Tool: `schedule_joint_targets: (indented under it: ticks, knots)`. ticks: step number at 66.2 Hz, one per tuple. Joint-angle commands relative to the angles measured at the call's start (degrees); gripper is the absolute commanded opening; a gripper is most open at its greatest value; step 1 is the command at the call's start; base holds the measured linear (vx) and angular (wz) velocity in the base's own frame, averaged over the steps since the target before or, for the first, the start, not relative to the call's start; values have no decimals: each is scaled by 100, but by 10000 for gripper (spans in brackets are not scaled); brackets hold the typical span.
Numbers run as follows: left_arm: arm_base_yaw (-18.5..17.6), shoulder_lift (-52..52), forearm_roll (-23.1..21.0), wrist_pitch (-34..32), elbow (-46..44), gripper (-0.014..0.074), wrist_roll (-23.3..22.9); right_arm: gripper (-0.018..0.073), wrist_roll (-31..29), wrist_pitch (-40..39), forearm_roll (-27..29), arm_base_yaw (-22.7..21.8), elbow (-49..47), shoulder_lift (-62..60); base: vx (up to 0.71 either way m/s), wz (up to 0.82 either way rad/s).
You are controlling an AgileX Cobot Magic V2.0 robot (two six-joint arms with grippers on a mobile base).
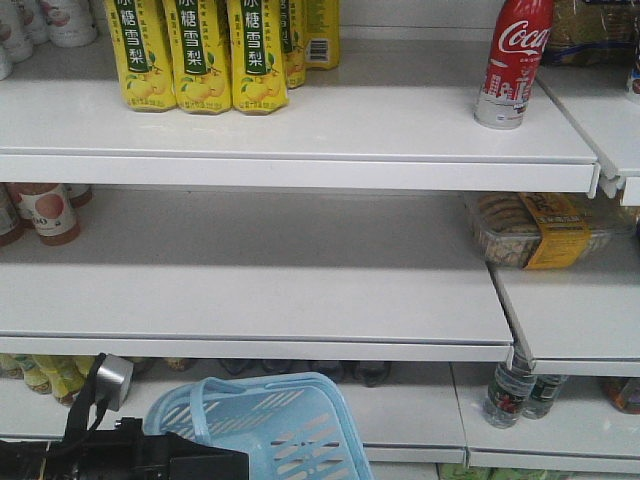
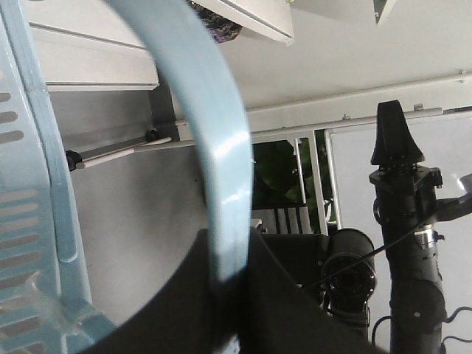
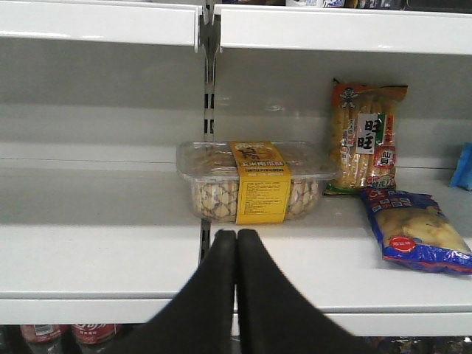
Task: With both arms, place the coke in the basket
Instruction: 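Drive the base closer to the shelf holding the basket low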
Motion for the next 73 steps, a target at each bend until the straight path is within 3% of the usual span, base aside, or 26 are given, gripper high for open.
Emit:
schedule_joint_targets:
  ticks: [1,73]
  knots:
    - [-28,-184,-224,-1409,-59,-7,45,-9,-22,-427,-44,-6,87,-85,4,1]
    - [-28,-184,-224,-1409,-59,-7,45,-9,-22,-427,-44,-6,87,-85,4,0]
